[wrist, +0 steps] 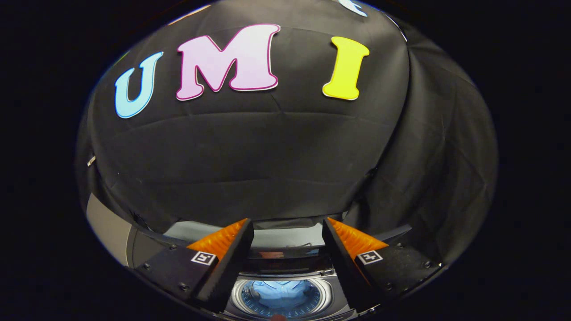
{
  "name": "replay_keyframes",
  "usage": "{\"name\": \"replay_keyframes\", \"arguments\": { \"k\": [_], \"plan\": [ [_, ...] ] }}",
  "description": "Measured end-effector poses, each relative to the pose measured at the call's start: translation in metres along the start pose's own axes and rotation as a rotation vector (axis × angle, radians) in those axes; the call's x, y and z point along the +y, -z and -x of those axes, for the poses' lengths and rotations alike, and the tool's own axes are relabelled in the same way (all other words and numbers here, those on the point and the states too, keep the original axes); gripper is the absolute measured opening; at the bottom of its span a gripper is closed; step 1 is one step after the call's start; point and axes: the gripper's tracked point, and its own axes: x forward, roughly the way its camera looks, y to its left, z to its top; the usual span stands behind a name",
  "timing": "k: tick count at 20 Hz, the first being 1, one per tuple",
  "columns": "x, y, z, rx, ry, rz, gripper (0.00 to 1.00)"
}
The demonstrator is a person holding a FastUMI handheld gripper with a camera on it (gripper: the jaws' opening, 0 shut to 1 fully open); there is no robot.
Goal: Put the clothes into the washing machine and then close the washing machine lid.
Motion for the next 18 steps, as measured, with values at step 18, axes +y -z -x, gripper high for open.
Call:
{"name": "replay_keyframes", "arguments": {
  "k": [18],
  "plan": [
    [-0.011, 0.065, 0.082, -0.12, -0.023, -0.014, 0.99]
  ]
}}
